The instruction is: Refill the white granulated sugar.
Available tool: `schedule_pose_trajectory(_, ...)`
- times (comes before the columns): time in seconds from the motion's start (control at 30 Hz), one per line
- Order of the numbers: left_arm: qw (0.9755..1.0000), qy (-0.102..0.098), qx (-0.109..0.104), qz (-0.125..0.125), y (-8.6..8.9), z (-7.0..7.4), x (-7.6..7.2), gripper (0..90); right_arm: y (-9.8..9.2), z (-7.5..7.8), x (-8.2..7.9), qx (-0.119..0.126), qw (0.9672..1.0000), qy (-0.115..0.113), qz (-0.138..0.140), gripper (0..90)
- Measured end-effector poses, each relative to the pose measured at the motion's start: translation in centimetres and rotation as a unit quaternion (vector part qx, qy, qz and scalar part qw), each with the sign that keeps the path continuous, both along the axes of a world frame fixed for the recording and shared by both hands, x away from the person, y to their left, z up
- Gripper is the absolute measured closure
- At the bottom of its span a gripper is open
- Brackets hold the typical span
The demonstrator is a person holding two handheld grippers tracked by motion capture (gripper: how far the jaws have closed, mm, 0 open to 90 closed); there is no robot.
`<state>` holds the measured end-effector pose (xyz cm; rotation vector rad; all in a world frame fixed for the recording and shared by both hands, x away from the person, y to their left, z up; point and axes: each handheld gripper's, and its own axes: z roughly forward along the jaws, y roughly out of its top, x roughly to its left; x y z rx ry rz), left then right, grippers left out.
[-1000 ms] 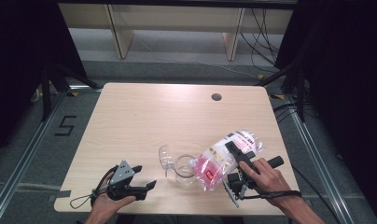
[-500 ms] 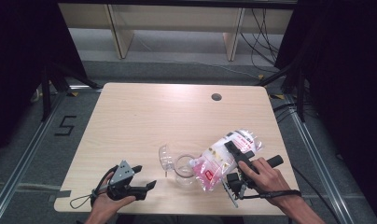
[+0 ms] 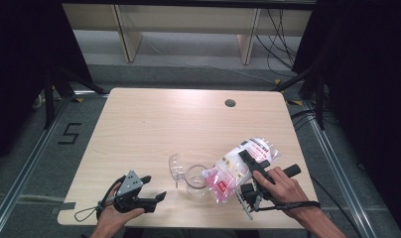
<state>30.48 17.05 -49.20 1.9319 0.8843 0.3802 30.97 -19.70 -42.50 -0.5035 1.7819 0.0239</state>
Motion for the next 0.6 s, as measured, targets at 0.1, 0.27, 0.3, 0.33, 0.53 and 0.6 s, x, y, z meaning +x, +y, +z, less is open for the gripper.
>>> schedule_pose_trajectory(0.1, 1.0, 0.0, 0.0, 0.0, -0.02, 0.0, -0.01, 22.0, 0.12, 0.4, 0.12, -0.015, 0.9997, -0.009, 0.014, 55.0)
schedule_pose_trajectory(0.27, 1.0, 0.0, 0.0, 0.0, -0.02, 0.0, -0.01, 22.0, 0.13, 0.52, 0.18, -0.021, 0.9997, -0.005, 0.01, 55.3)
schedule_pose_trajectory(0.3, 1.0, 0.0, 0.0, 0.0, -0.02, 0.0, -0.01, 22.0, 0.08, 0.46, 0.17, -0.018, 0.9998, -0.003, 0.007, 55.3)
schedule_pose_trajectory(0.33, 1.0, 0.0, 0.0, 0.0, -0.02, -0.01, -0.01, 22.1, 0.05, 0.45, 0.08, -0.019, 0.9998, 0.001, -0.003, 55.3)
schedule_pose_trajectory(0.53, 1.0, 0.0, 0.0, 0.001, 0.0, 0.0, -0.02, 22.0, 0.35, 0.67, 0.27, -0.029, 0.9995, -0.002, 0.013, 55.6)
schedule_pose_trajectory(0.6, 1.0, 0.001, -0.004, 0.002, -0.06, -0.01, -0.05, 22.0, 0.39, 0.71, 0.32, -0.031, 0.9994, -0.007, 0.017, 55.7)
